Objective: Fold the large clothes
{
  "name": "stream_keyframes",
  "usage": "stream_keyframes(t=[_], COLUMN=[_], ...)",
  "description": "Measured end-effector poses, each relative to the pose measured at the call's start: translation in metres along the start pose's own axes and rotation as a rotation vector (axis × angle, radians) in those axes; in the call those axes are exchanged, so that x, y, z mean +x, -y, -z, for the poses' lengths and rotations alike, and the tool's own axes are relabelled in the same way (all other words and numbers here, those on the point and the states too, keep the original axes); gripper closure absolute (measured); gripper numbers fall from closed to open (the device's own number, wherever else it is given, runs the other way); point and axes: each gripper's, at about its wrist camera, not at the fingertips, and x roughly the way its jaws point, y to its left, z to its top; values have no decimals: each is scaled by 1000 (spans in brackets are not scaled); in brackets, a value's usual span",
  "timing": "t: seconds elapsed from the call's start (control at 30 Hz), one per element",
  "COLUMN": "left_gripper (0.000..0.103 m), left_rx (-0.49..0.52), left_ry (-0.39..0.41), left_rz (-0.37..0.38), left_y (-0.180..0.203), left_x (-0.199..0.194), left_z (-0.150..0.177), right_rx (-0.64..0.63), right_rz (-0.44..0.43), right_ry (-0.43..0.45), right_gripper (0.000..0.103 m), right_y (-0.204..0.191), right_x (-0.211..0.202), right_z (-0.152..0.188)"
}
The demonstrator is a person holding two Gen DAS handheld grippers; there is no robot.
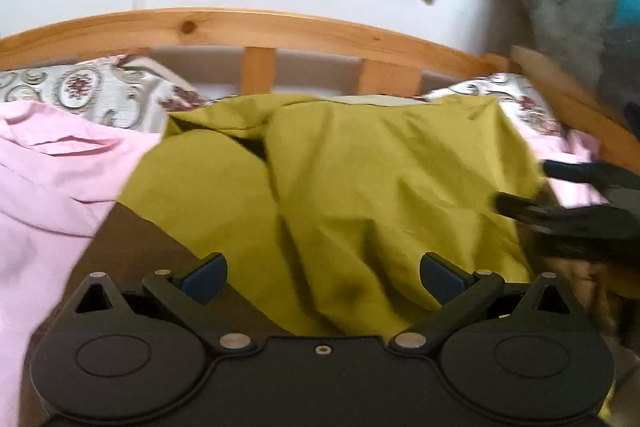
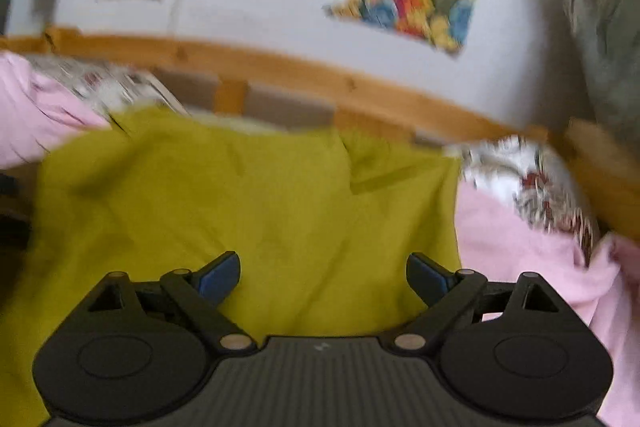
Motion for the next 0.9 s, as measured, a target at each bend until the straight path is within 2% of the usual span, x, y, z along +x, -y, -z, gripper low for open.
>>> stream_keyframes(t=[0.07,0.13,0.2,0.27,0.3,0.4,0.5,0.67,0.9], left_gripper=[1,1,1,1,1,1,1,1,1], left_rx=[-3,27,80,145,169,178,131,59,146], left_ry=[-51,-135,-172,-154,-151,-163,-167,-137,-109], left_rz=[-37,-90,-123,-141,-146,-154,-132,-109,-138], left_y=[0,4,8,14,16,18,13,10,27], left_x=[11,27,37,37,38,39,30,-4,-60], left_z=[0,2,9,18,20,18,11,7,11], right_rx=[-22,-86,-186,-283,-289,-157,-103,-30,22], right_rz=[-53,-95,-87,-29,-19,-34,-33,-29,-63], right_ry=[4,-12,-30,-95,-111,-141,-149,-75,-19], right_gripper=[6,6,6,5,5,2,2,0,0], right_y=[-7,-20,-33,-43,-43,-29,-25,-15,-8], right_x=[-10,-14,-8,4,10,20,16,-15,-74], right_z=[-3,2,14,35,44,49,41,28,24])
